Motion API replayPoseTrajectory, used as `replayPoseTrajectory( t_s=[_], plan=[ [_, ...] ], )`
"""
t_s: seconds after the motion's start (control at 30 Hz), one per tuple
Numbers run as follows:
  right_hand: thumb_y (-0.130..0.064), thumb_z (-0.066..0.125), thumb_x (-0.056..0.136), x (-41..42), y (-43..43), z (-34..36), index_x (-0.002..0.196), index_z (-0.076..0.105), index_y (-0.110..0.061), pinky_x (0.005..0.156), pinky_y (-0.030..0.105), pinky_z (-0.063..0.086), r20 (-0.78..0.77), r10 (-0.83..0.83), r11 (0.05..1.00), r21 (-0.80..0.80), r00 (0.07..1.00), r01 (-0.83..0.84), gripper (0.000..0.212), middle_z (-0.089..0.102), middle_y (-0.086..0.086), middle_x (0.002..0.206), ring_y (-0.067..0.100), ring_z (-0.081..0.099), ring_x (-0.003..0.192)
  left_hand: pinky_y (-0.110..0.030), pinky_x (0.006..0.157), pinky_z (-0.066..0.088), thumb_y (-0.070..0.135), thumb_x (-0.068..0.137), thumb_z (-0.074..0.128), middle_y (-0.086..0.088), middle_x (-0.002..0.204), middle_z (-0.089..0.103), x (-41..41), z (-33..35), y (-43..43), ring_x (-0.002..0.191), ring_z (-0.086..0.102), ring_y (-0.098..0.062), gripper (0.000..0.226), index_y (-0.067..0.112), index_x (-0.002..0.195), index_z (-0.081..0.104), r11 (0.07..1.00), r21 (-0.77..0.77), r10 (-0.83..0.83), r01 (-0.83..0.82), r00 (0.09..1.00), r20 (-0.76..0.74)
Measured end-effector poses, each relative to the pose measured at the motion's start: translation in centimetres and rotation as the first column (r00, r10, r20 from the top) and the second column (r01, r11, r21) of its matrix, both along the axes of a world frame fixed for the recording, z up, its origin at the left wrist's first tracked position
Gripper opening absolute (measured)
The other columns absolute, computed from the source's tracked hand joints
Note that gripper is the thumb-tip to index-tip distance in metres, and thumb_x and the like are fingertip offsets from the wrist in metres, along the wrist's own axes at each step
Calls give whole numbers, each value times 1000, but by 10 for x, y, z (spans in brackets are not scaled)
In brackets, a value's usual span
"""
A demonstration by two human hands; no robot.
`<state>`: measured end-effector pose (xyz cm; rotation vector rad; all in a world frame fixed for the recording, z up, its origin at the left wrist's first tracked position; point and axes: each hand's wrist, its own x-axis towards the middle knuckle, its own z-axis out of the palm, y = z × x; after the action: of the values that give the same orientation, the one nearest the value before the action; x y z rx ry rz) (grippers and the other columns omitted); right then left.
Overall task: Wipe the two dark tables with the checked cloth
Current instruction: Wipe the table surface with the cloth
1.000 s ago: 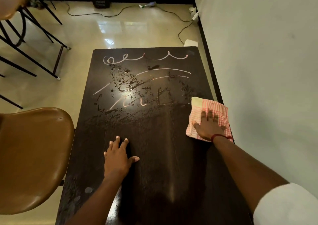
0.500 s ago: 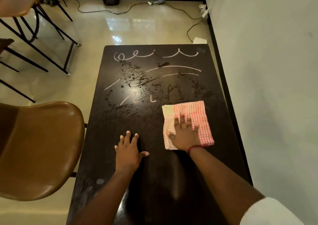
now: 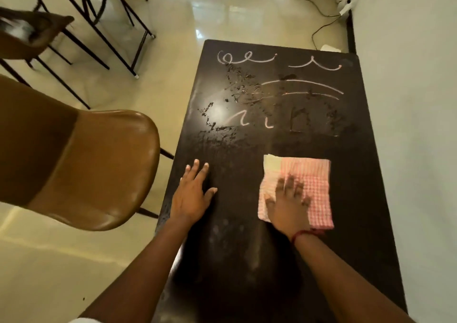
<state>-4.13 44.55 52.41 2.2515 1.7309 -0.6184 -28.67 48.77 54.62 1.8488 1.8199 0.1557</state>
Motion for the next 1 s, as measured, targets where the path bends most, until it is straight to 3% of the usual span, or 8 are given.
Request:
replayPoseTrajectory(
  t_s=[0.17, 0.43, 0.6, 0.73, 0.83, 0.9, 1.0],
  plan=[
    [-52, 28, 96, -48, 18, -3, 151, -3, -19, 113, 60, 1, -75, 166, 986, 2, 983, -166, 72, -16, 9, 159, 37, -12, 145, -39, 117, 30, 43, 95, 54, 2, 162, 16, -48, -9, -36, 149, 16, -18, 66, 23, 152, 26, 993, 1, 121, -121, 992, 22],
    [-42, 29, 98, -81, -6, 0, 152, 0, -17, 114, 61, 4, -48, -33, 999, 17, 998, 34, 66, -14, 10, 160, 37, -8, 146, -40, 116, 32, 39, 98, 50, -1, 158, 29, -106, -18, -80, 146, 26, -17, 60, 19, 151, 32, 987, -22, 162, -160, 985, 67],
    [-43, 23, 99, -145, -67, 1, 151, -3, -18, 113, 60, 2, -47, 204, 979, 38, 978, -202, 64, -12, 11, 160, 38, -7, 146, -39, 117, 30, 38, 100, 46, -1, 158, 29, -114, -12, -96, 146, 25, -17, 57, 19, 152, 30, 991, -47, 131, -126, 985, 114],
    [-42, 21, 99, -186, -108, 6, 151, -9, -20, 113, 58, -3, -97, 443, 896, 7, 891, -445, 63, -19, 9, 158, 36, -12, 145, -40, 116, 31, 33, 101, 43, -3, 157, 32, -120, -9, -107, 145, 28, -18, 54, 18, 151, 32, 992, -54, 122, -116, 984, 131],
    [-43, 21, 100, -178, -120, 6, 150, -8, -24, 114, 55, -5, -114, 531, 846, 17, 840, -533, 61, -23, 2, 156, 31, -15, 146, -39, 116, 30, 33, 102, 40, -5, 157, 32, -127, -9, -115, 145, 29, -20, 52, 16, 151, 32, 996, -46, 83, -77, 989, 124],
    [-43, 21, 100, -160, -116, 6, 151, -7, -26, 114, 55, -4, -101, 524, 850, 1, 846, -526, 60, -20, 1, 158, 29, -13, 146, -40, 116, 32, 35, 102, 39, -4, 157, 31, -130, -7, -120, 145, 29, -20, 53, 18, 151, 31, 996, -49, 82, -77, 989, 121],
    [-40, 19, 101, -129, -112, 7, 151, -8, -23, 116, 56, 1, -67, 320, 947, -17, 945, -322, 59, -17, 3, 159, 31, -10, 147, -41, 116, 32, 36, 102, 38, -3, 158, 31, -128, -2, -127, 145, 29, -20, 52, 20, 151, 30, 996, -40, 90, -85, 985, 144]
  ],
)
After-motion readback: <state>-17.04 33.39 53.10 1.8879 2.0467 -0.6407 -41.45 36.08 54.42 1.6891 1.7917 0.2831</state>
